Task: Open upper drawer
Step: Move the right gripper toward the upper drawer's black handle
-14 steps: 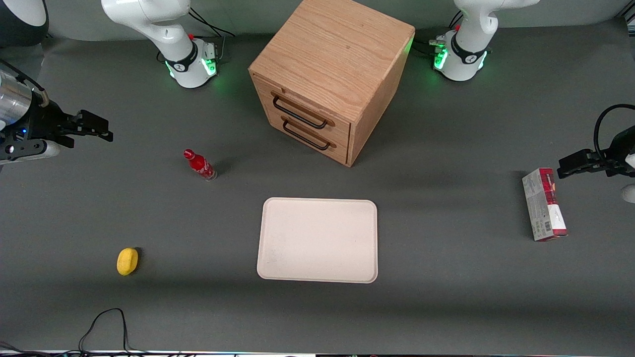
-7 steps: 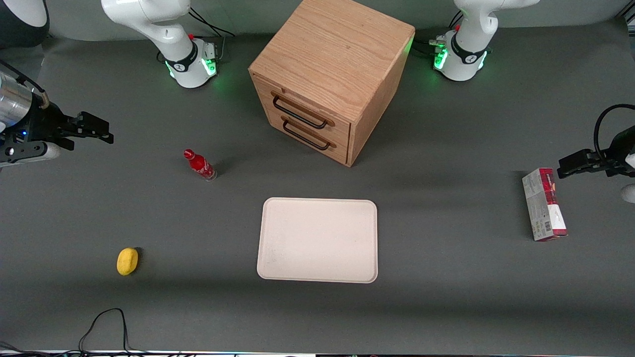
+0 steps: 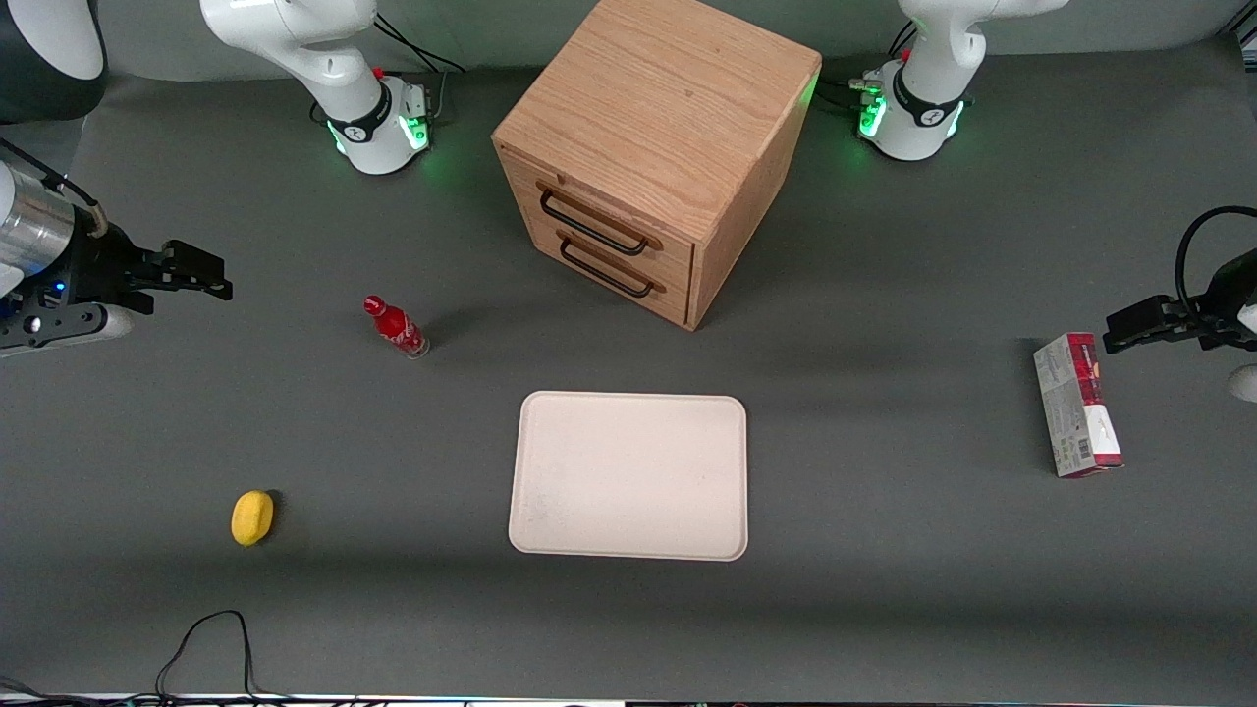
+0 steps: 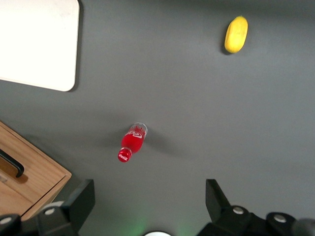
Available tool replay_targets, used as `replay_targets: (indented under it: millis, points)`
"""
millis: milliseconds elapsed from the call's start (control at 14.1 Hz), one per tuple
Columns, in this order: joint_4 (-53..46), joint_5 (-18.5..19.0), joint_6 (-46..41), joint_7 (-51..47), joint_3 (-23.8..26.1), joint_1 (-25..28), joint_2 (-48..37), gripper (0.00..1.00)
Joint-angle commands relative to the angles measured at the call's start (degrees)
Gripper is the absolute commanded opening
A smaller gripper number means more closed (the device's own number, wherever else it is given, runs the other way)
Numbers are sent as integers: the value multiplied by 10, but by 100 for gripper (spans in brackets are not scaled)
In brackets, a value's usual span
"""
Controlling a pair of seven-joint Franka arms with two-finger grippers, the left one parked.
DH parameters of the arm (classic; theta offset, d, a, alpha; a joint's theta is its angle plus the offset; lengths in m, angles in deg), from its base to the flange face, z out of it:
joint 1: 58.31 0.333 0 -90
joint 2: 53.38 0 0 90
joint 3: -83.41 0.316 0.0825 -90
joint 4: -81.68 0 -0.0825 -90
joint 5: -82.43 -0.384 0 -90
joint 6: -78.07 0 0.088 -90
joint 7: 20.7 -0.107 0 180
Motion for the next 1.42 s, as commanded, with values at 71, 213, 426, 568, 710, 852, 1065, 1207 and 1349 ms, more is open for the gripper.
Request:
replay_targets:
  millis: [71,213,426,568,710,852,1065,1207,1349]
  points:
    - [-20,0,-18,13,-1,12,17,100]
    - [-23,-4,-4,43,1,44,19,100]
    - [-20,-7,45,52,1,102,33,100]
    - [-23,-13,45,53,1,145,56,100]
    - [-32,-15,45,54,1,190,68,100]
    - [-43,-21,42,71,1,217,89,100]
    - [-43,-36,42,143,1,265,101,100]
    - [-44,-37,42,189,4,290,118,100]
    - [-44,-79,42,223,7,298,135,100]
